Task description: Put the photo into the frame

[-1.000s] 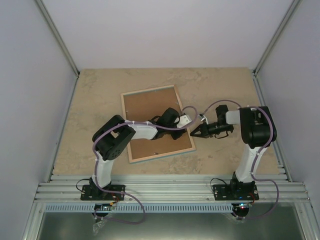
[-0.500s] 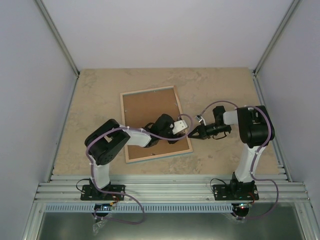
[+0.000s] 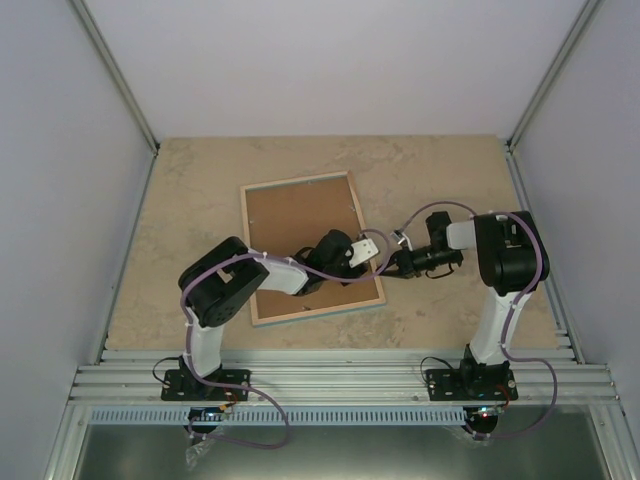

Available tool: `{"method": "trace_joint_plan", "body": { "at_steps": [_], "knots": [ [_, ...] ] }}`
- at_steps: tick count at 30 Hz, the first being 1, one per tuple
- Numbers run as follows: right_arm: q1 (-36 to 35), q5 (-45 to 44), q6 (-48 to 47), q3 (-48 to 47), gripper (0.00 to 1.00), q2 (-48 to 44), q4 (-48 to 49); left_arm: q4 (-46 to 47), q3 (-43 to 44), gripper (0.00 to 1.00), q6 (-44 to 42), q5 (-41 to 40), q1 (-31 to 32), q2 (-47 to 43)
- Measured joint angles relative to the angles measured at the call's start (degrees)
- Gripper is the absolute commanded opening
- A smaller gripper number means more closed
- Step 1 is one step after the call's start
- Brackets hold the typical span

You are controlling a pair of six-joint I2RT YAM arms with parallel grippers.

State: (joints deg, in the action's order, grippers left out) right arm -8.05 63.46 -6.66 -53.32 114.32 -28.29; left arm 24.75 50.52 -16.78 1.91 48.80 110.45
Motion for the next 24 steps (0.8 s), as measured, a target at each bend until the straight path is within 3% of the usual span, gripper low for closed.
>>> {"method": "trace_joint_plan", "body": {
  "at_steps": [8,16,24],
  "knots": [
    [0.24,-2.67,0.72,-1.07,0.1,-0.98,1.77,-1.68,4.52,0.49,0.98,-2.32,-0.17,2.89],
    [-1.95,-2.4,0.83,-0.98,0.09,-0.98,1.31,-1.14,-0.37,0.47,-1.46,0.13,-0.2,-0.83],
    [-1.95,-2.12,0.42,-1.62,0.09,-0.46,0.2,-0.74,-1.62,0.47,-14.6,-0.09,0.07,-2.05]
  ]
}}
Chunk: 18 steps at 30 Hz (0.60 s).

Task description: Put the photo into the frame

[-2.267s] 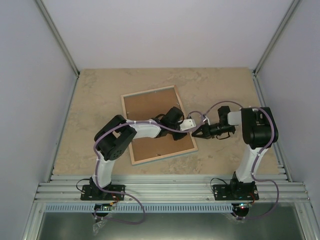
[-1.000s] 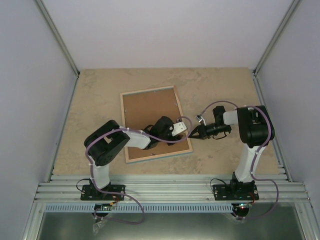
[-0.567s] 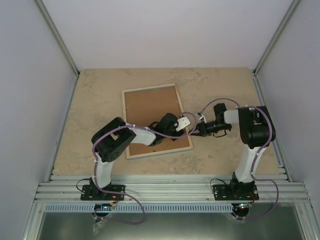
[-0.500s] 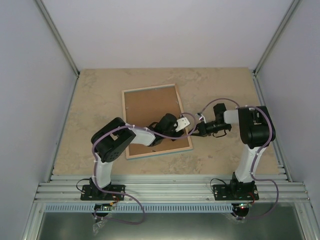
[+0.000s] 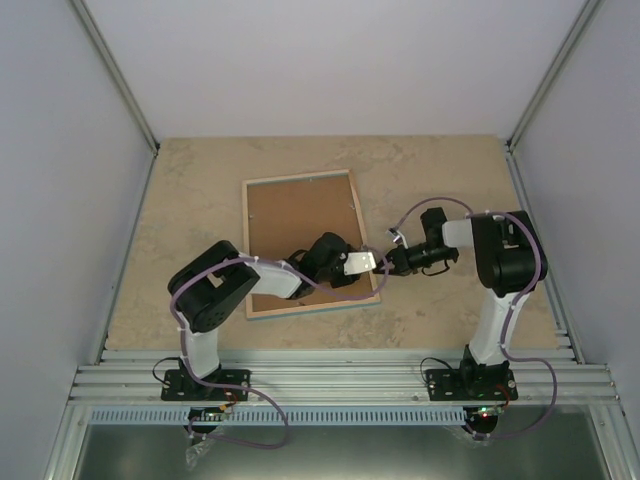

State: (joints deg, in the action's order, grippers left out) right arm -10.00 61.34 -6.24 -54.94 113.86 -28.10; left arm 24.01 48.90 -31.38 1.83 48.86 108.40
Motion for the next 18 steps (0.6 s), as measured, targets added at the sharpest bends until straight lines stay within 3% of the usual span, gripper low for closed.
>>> {"method": "trace_joint_plan", "body": {
  "at_steps": [10,18],
  "knots": [
    [0.24,1.55,-0.59,-0.66,0.09,1.29,-0.94,2.54,-0.61,0.35,-18.1,-1.16,1.01,0.44],
    [1.07,0.94,-0.63,-1.86,0.08,1.68,0.26,-2.32,6.78,0.26,-18.99,-6.36,1.51,4.72]
  ]
}}
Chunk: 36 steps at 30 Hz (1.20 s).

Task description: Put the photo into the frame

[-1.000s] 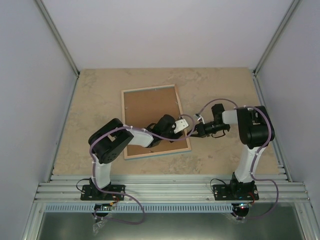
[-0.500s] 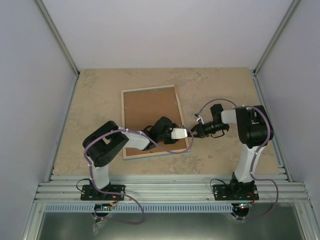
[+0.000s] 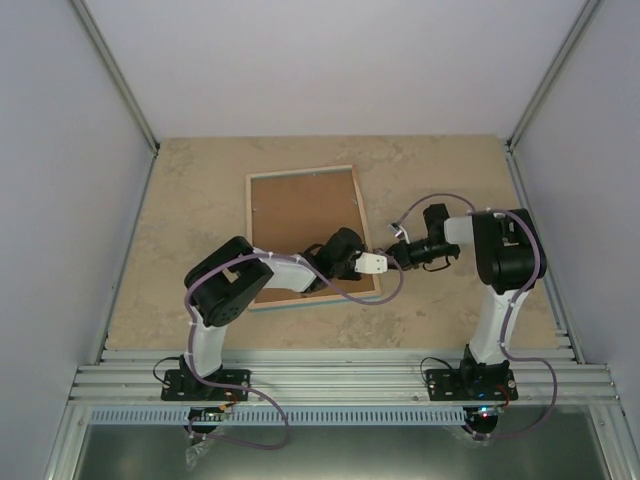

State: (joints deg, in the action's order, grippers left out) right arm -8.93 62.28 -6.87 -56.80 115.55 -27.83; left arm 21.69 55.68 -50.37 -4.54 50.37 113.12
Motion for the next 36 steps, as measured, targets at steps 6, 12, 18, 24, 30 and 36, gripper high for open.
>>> {"method": "trace_joint_plan", "body": {
  "at_steps": [6,12,18,24,30,36],
  "knots": [
    [-0.28,-0.15,0.0,-0.17,0.08,-0.11,0.7,-1.84,0.37,0.32,2.89,-0.9,0.11,-0.55],
    [-2.67,-0.07,-0.5,0.94,0.11,-0.87,0.28,-4.0,-5.09,0.34,3.08,4.09,-1.9,-6.34],
    [-2.69,-3.23,-0.81,3.21,0.15,-4.11,0.63,-5.7,-5.42,0.35,2.58,6.29,-4.33,-8.37],
    [-2.69,-4.55,-0.83,3.21,0.25,-4.31,0.7,-6.38,-6.45,0.34,1.16,8.15,-3.89,-8.41],
    [-2.47,-5.2,-0.81,2.43,0.27,-4.31,0.15,-4.83,-6.54,0.32,-0.24,6.43,-1.25,-7.48],
    [-2.62,-5.14,-0.94,1.18,0.25,-3.21,-0.55,-2.01,-5.11,0.29,-0.44,3.91,0.02,-4.96]
  ]
}}
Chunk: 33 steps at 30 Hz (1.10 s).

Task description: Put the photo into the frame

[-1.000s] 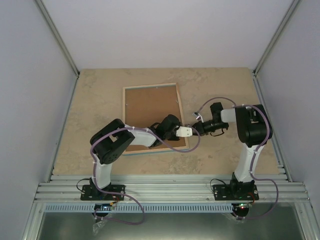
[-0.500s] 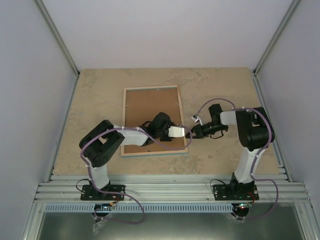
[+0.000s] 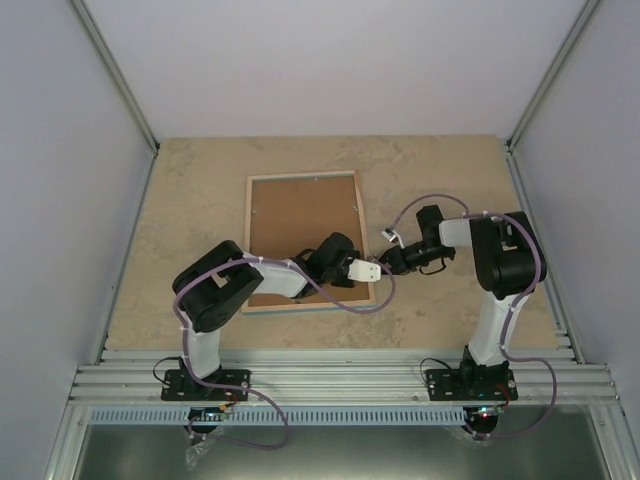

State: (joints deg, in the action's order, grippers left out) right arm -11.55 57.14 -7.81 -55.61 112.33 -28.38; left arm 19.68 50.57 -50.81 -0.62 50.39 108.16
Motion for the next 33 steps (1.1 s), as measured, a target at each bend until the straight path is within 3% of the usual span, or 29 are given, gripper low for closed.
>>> {"method": "trace_joint_plan", "body": {
  "at_steps": [11,16,22,26,33],
  "knots": [
    [-0.96,0.39,0.15,-0.48,0.2,0.87,0.59,0.35,2.32,0.25,-1.51,-3.69,0.9,2.29],
    [-0.96,0.07,0.37,-0.7,0.18,0.74,0.7,-1.73,3.5,0.36,0.9,-2.91,0.42,2.03],
    [-2.86,0.46,0.26,-0.68,0.18,0.76,0.63,-8.26,3.72,0.39,9.46,6.4,-4.37,-2.56],
    [-3.06,0.57,-0.09,-0.48,0.24,0.61,0.92,-11.85,7.28,0.38,14.56,11.37,-9.31,-5.01],
    [-1.68,-2.93,-0.17,-0.76,0.31,-1.62,1.66,-14.75,19.34,0.35,16.85,14.78,-16.59,1.79]
  ]
}}
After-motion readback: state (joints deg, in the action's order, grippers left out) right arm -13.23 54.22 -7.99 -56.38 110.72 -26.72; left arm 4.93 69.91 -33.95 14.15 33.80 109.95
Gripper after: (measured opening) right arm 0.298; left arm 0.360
